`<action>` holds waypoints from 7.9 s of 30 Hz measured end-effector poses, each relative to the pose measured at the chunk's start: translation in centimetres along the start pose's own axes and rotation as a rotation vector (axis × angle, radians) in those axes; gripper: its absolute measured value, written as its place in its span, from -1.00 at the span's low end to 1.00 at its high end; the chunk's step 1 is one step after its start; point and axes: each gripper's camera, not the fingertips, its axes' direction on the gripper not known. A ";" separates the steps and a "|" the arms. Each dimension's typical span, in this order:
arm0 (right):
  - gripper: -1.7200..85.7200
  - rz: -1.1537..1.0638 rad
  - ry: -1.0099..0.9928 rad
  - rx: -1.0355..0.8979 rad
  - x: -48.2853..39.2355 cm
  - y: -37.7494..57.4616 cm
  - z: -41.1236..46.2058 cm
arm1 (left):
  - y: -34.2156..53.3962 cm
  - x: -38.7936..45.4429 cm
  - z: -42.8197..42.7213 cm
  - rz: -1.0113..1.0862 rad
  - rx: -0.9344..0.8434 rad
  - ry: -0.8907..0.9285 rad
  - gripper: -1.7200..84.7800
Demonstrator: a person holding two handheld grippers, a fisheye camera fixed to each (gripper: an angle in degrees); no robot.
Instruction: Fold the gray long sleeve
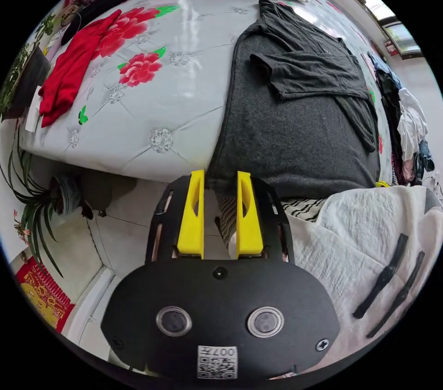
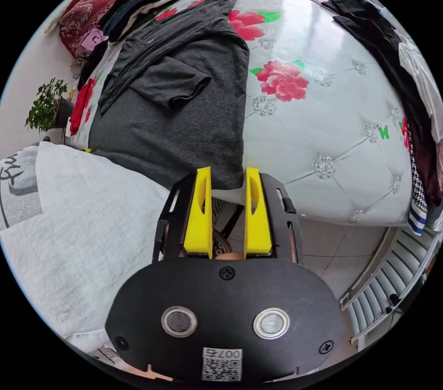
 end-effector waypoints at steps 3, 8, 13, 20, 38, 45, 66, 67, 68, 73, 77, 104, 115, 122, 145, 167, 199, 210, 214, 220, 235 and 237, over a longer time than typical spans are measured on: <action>-0.86 -0.101 0.134 -0.059 -1.7 -1.1 0.0 | -0.6 -0.2 -0.8 -0.006 -0.034 -0.013 -0.81; -0.94 -0.189 0.139 -0.069 -2.7 -2.0 -0.8 | -1.8 0.5 -2.7 0.191 -0.087 -0.077 -0.95; -0.96 -0.086 -0.206 0.077 2.9 -3.5 -6.5 | -3.8 -5.8 -8.3 0.080 0.053 0.384 -0.97; -0.97 0.067 -0.568 0.275 12.4 -7.8 -14.0 | -11.8 -14.1 -14.8 0.019 0.202 0.776 -0.98; -0.87 0.222 -0.428 0.286 18.5 -27.9 -16.5 | -31.9 -14.2 -13.0 -0.167 0.241 0.531 -0.72; -0.84 0.445 -0.536 0.253 22.6 -23.9 -12.0 | -28.4 -13.0 -8.1 -0.214 0.203 0.484 -0.71; -0.88 0.405 -0.235 0.195 24.4 -9.3 -15.4 | -14.7 -11.6 -4.0 -0.208 0.162 0.340 -0.81; -0.87 0.353 -0.171 0.233 23.4 -9.6 -16.8 | -14.8 -11.4 -4.6 -0.190 0.181 0.319 -0.81; -0.87 0.317 -0.141 0.250 22.8 -10.0 -17.5 | -15.5 -10.6 -5.6 -0.132 0.219 0.295 -0.81; -0.86 -0.100 -0.071 0.262 13.5 -19.2 -17.4 | -22.8 -3.3 -5.7 0.182 0.242 0.309 -0.81; -0.87 -0.316 -0.151 0.153 6.4 -25.7 -12.7 | -29.2 5.0 -1.9 0.465 0.137 0.357 -0.80; -0.93 -0.690 -0.336 -0.015 -2.3 -34.4 -7.3 | -41.5 -0.7 0.3 0.218 0.127 0.534 -0.88; -0.95 -0.353 -0.161 0.183 3.0 -41.0 -9.1 | -38.2 8.9 0.3 0.577 0.016 0.450 -0.92; -0.92 -0.395 -0.196 0.123 4.6 -35.9 -9.3 | -44.0 2.7 -0.4 0.214 0.116 0.374 -0.98; -0.75 0.489 -0.441 0.303 27.8 -14.4 -13.1 | -43.3 0.3 -11.3 0.160 0.237 0.622 -0.98; -0.93 0.072 -0.716 0.467 21.9 -25.6 -18.5 | -10.6 -14.7 -12.5 -0.328 0.205 0.684 -0.81; -0.77 0.158 -0.955 -0.254 20.0 -33.7 1.5 | -10.6 -19.0 -13.0 -0.079 -0.029 0.981 -0.82; -0.86 -0.071 -1.301 0.035 8.8 -45.3 -9.3 | -22.0 -28.0 -30.0 0.078 0.368 1.041 -0.86; -0.86 -0.298 -1.297 0.150 -3.0 -49.1 -13.7 | -22.3 -34.1 -37.0 0.134 0.532 0.978 -0.86; -0.85 -0.441 -1.270 0.037 -21.0 -46.9 -7.8 | -14.2 -42.6 -35.7 -0.062 0.560 0.712 -0.85; -0.90 -0.912 0.281 -0.264 -18.4 -29.2 10.4 | -0.2 -24.3 -5.4 -0.402 0.299 0.079 -0.81; -0.92 -0.910 0.399 -0.295 -15.9 -26.3 11.8 | -3.0 -19.0 -4.6 -0.258 0.307 0.049 -0.81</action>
